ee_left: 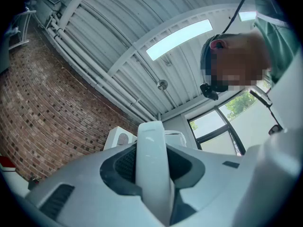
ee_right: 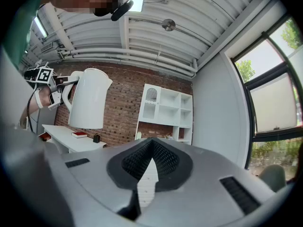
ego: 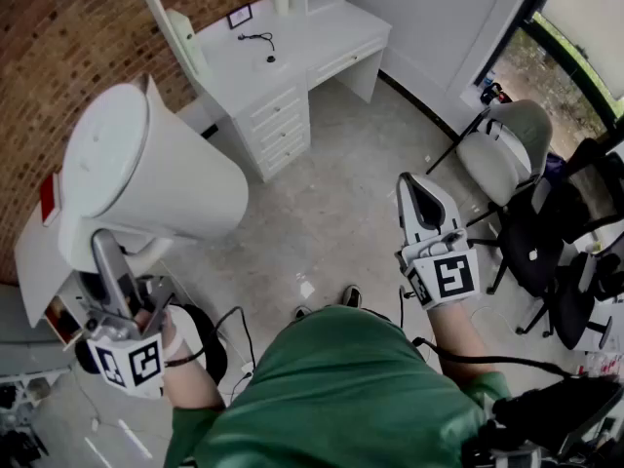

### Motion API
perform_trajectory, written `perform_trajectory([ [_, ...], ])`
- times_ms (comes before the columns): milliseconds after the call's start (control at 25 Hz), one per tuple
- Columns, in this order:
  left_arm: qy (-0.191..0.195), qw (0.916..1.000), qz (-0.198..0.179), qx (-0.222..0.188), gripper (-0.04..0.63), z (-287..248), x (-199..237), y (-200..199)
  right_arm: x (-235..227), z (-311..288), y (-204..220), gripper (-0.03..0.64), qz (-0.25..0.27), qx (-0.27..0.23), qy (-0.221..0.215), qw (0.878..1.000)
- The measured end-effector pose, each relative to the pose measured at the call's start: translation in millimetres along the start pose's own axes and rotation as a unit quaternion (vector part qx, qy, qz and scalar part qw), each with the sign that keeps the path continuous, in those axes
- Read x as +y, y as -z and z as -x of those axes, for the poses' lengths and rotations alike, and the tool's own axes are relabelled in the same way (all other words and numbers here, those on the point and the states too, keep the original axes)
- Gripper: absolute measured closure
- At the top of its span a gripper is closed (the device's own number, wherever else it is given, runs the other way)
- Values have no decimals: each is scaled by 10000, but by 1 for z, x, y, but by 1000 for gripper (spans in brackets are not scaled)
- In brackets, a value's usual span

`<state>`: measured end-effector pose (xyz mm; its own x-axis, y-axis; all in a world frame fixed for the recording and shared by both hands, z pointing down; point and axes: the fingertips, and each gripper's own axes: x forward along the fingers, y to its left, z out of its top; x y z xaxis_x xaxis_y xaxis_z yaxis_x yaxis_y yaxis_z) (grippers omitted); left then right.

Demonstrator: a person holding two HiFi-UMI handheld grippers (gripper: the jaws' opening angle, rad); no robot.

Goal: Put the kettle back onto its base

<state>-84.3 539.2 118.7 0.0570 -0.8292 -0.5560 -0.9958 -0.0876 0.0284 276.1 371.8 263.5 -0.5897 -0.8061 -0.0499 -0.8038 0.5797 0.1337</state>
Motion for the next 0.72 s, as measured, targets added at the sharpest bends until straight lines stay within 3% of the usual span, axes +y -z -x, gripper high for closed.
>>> perform_trajectory([
  [320,6,10000,-57,-43,451,-24,-22,1,-28,10,13,595,-199,32,-29,9998],
  [720,-287,9984,-473,-122,451,-45,-53,-2,-78,23,44,595,-497,147,-76,9986],
])
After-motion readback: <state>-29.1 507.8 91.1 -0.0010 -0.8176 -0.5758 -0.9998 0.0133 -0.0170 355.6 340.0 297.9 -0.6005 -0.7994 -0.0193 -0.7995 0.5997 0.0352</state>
